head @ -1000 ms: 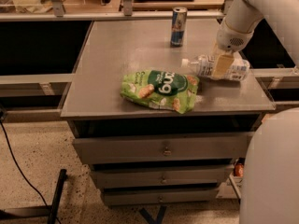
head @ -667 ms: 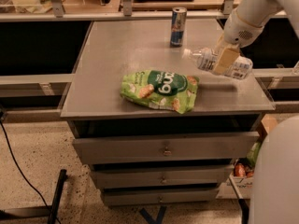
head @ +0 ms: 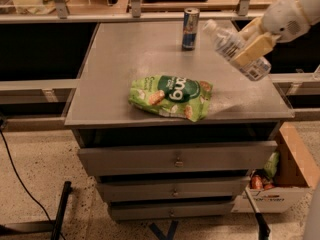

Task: Place blue plastic bottle upright

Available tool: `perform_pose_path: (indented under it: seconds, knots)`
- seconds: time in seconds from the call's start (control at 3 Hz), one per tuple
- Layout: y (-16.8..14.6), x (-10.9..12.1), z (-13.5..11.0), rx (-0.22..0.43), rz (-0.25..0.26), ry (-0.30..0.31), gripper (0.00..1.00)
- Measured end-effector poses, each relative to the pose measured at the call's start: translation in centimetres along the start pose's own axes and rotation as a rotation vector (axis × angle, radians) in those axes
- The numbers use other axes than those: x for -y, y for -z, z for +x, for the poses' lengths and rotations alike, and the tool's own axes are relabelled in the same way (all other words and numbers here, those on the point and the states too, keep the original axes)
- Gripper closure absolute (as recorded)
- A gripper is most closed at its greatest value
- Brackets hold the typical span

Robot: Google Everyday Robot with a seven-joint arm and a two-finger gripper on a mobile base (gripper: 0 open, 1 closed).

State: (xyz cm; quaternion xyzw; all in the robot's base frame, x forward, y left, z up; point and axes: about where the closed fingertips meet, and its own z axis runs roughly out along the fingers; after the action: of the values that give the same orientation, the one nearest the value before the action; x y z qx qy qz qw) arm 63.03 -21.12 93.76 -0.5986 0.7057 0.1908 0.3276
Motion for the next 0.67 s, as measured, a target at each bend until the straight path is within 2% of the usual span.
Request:
perform_pose_path:
  seconds: [0.33,0.67]
  knots:
    - [2.2,-1.0,-1.6,0.258,-0.013,0.002,1.0]
    - [2.6,-1.2,-3.2,0.329,-0.024,0.009,1.0]
